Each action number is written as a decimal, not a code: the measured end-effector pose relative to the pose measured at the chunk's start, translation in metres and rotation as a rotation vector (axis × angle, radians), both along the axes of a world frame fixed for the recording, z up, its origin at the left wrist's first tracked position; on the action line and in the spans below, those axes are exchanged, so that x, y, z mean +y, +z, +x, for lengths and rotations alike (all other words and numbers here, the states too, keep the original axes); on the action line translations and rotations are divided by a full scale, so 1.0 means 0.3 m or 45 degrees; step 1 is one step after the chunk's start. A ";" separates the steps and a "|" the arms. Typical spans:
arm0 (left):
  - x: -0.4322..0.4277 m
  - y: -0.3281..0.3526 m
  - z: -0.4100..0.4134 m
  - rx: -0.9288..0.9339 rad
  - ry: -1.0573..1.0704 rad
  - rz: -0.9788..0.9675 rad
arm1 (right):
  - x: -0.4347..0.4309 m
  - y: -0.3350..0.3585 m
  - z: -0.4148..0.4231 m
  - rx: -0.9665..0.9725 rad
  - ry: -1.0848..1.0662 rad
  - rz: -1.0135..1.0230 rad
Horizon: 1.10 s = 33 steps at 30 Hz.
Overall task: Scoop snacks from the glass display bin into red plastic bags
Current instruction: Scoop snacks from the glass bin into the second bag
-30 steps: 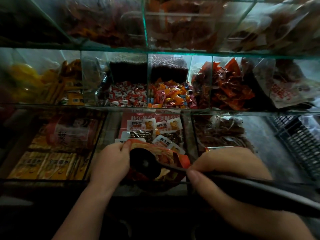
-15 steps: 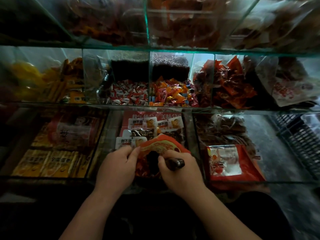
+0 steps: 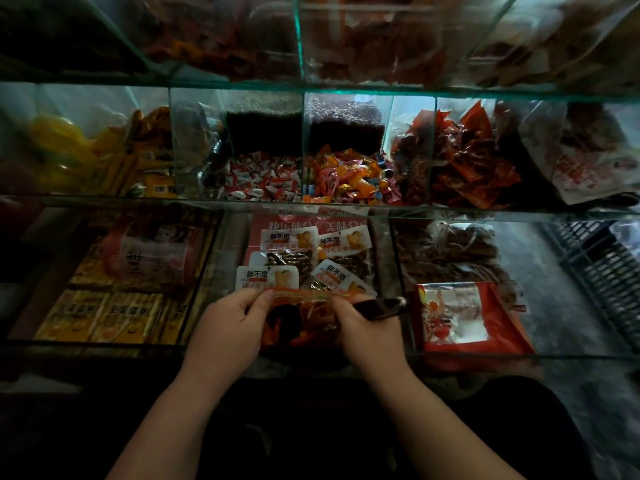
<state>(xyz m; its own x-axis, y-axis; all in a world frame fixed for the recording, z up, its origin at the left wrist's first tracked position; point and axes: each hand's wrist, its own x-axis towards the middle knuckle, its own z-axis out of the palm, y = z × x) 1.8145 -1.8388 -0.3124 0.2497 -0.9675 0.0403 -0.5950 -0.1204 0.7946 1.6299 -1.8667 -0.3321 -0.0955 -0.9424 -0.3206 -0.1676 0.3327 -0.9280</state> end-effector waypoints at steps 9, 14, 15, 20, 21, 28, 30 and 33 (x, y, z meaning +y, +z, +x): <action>-0.005 -0.007 -0.003 0.050 -0.016 -0.060 | 0.009 0.042 -0.114 -0.342 -0.232 0.096; -0.038 -0.024 0.014 0.123 -0.025 -0.092 | 0.028 0.069 -0.163 -0.352 -0.351 0.089; -0.042 -0.026 0.013 0.159 -0.028 -0.097 | 0.033 0.075 -0.164 -0.276 -0.310 0.036; -0.048 -0.042 0.002 0.227 -0.098 -0.052 | 0.062 0.048 -0.082 0.271 0.159 -0.333; -0.049 -0.042 0.005 0.212 -0.094 -0.048 | 0.067 0.034 -0.064 0.375 0.254 -0.444; -0.015 -0.047 0.029 0.184 -0.056 -0.069 | 0.057 -0.004 0.030 0.494 0.437 -0.525; -0.011 -0.047 0.028 0.160 -0.042 -0.086 | 0.033 0.009 0.034 0.243 0.269 -0.265; -0.016 -0.045 0.040 0.124 0.014 -0.081 | 0.042 0.037 0.002 -0.055 0.015 -0.030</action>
